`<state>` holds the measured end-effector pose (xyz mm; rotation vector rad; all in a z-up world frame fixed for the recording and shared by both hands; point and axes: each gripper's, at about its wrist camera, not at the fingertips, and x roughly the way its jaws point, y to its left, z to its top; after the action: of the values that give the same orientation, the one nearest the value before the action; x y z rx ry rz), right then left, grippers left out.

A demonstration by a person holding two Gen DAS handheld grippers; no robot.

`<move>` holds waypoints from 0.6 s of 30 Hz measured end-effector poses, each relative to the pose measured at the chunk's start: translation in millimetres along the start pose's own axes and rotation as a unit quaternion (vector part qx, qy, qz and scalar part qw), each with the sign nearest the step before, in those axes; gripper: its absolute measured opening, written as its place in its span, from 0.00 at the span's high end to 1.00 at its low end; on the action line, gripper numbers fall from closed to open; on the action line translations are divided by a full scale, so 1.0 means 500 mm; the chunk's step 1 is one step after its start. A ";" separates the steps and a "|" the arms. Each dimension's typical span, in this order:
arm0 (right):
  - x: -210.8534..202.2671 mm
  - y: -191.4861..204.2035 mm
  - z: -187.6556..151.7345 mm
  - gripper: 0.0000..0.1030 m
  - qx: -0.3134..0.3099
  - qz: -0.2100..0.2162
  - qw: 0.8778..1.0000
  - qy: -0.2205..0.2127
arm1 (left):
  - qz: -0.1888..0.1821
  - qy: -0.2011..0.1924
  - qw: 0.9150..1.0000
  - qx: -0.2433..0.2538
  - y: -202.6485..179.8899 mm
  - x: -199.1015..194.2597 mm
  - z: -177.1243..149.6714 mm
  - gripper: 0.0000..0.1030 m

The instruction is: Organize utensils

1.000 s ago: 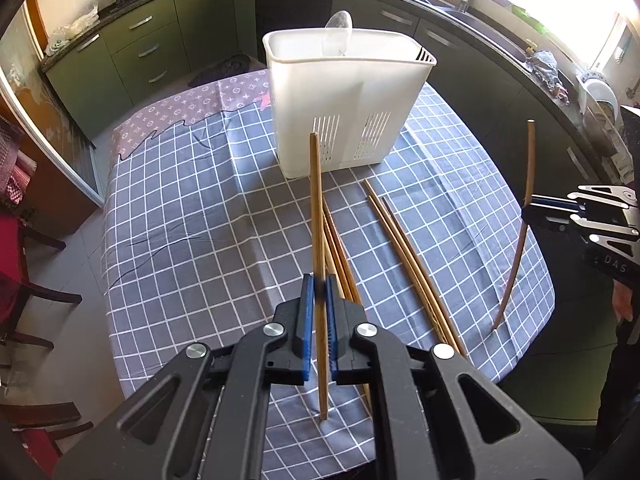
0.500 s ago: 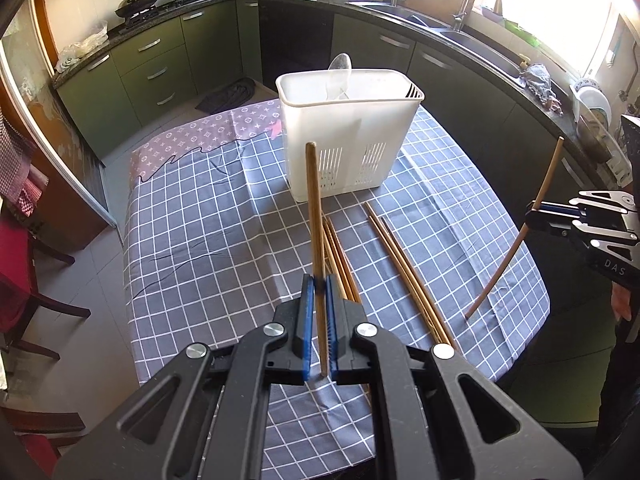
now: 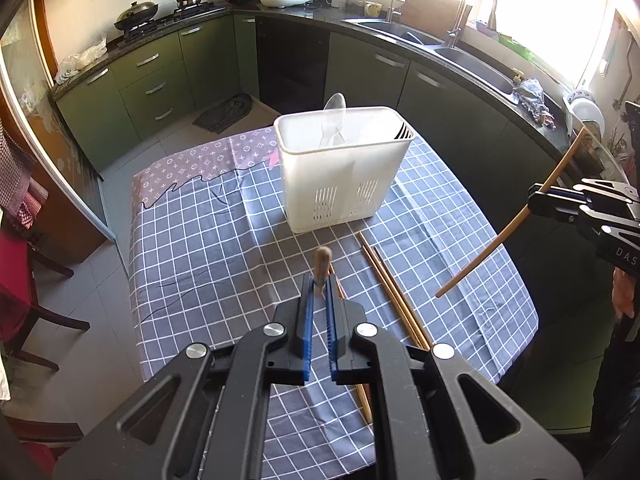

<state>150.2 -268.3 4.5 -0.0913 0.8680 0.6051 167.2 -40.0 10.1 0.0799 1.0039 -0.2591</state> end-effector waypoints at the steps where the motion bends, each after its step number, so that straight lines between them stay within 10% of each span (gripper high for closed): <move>1: -0.008 0.001 0.014 0.93 -0.001 0.001 1.000 -0.006 | 0.000 -0.003 1.000 0.001 0.000 -0.005 0.009 0.94; 18: -0.124 -0.005 0.306 0.93 0.016 -0.011 0.994 -0.108 | -0.002 -0.088 0.996 0.012 -0.025 -0.164 0.214 0.94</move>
<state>226.5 -251.2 149.9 -0.0057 0.6663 0.5687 210.3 -57.1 137.1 0.0761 0.8260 -0.2769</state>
